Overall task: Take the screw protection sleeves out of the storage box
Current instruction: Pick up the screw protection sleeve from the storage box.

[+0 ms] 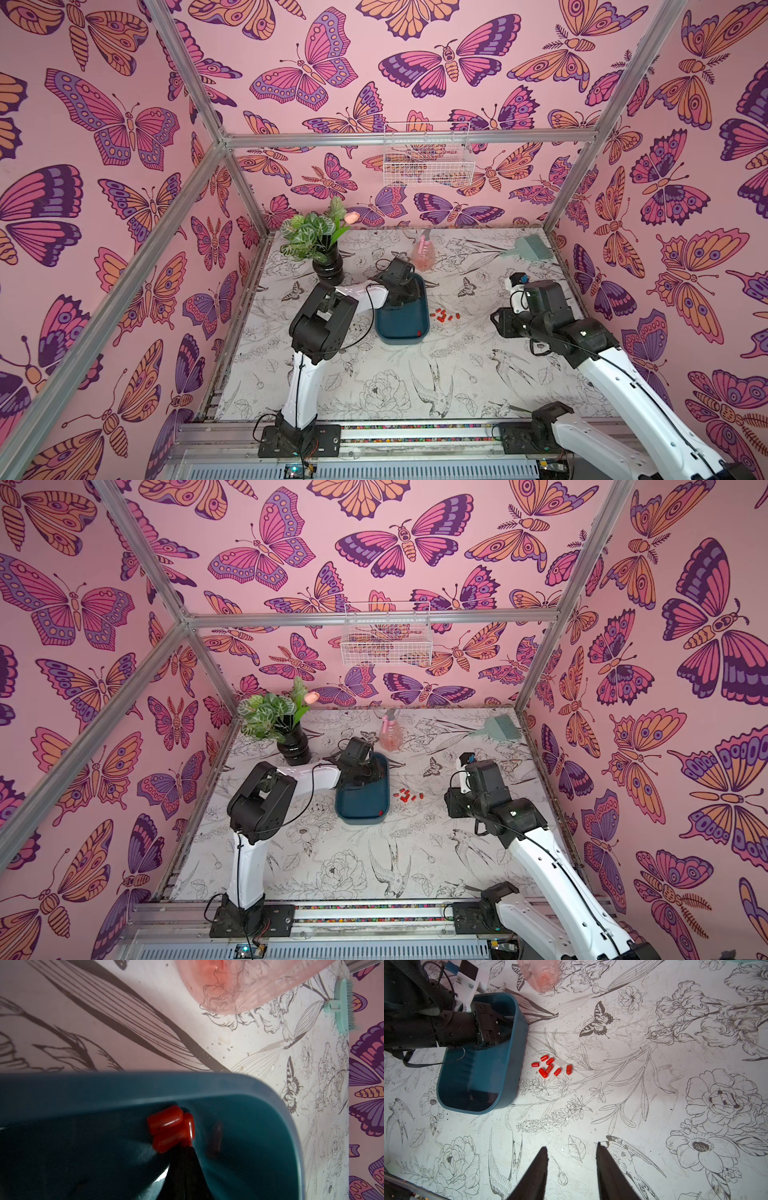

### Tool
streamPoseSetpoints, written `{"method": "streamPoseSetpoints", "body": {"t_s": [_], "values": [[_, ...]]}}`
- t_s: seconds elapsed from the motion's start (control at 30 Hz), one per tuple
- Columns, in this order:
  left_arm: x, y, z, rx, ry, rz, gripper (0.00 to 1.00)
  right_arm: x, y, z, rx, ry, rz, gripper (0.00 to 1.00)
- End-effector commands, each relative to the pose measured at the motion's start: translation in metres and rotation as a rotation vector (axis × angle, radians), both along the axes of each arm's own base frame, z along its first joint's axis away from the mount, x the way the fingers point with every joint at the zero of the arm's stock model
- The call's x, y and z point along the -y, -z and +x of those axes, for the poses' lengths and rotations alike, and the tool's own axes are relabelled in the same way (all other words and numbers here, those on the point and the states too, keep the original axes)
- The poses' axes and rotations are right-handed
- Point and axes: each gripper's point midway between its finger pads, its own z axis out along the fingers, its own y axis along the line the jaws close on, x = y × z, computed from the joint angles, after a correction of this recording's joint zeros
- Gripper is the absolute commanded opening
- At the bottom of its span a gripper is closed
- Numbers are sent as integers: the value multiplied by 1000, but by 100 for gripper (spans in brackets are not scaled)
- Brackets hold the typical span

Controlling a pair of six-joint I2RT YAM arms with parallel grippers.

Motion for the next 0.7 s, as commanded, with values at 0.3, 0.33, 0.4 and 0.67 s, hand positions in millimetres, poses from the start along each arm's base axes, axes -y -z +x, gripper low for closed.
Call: {"method": "streamPoseSetpoints", "body": {"t_s": [0.3, 0.33, 0.4, 0.67], "values": [[-9, -30, -30, 44, 52, 30, 8, 1, 3, 1, -7, 9, -2, 42], [-10, -32, -33, 45, 56, 29, 8, 1, 3, 1, -7, 9, -2, 42], [-11, -35, -38, 52, 67, 30, 8, 1, 4, 1, -7, 10, -4, 42], [-8, -63, -52, 98, 120, 50, 8, 1, 5, 1, -11, 10, -7, 42]]}}
